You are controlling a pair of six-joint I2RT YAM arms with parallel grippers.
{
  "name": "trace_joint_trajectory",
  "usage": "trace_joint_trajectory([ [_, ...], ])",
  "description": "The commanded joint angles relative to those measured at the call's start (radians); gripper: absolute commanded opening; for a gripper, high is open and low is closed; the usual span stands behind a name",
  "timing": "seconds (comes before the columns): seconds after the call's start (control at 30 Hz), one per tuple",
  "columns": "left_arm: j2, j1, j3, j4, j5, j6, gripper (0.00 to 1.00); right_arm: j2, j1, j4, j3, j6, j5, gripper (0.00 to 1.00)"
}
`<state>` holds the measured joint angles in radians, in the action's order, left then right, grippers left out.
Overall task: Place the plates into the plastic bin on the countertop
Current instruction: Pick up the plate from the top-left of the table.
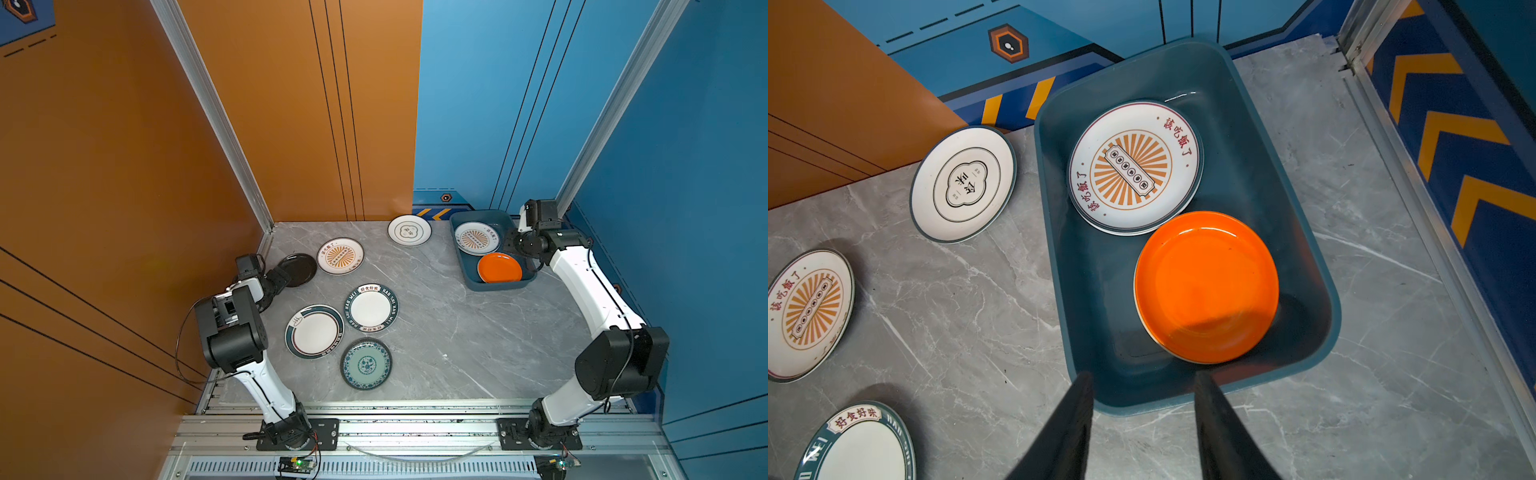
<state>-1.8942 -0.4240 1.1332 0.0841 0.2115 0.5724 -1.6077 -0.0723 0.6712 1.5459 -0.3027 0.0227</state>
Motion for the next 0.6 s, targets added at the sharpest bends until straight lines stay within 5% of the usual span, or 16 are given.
trace_joint_trajectory([
  [0.0, -0.052, 0.01, 0.023, 0.0, 0.02, 0.017, 0.82, 0.025, -0.009, -0.006, -0.029, 0.008, 0.015, 0.43],
  [0.37, -0.175, 0.027, 0.117, -0.012, 0.022, 0.034, 0.63, 0.018, -0.012, -0.025, -0.049, 0.005, 0.042, 0.43],
  [0.57, -0.203, 0.042, 0.122, -0.034, 0.048, 0.041, 0.4, 0.012, -0.013, -0.033, -0.061, 0.002, 0.043, 0.42],
])
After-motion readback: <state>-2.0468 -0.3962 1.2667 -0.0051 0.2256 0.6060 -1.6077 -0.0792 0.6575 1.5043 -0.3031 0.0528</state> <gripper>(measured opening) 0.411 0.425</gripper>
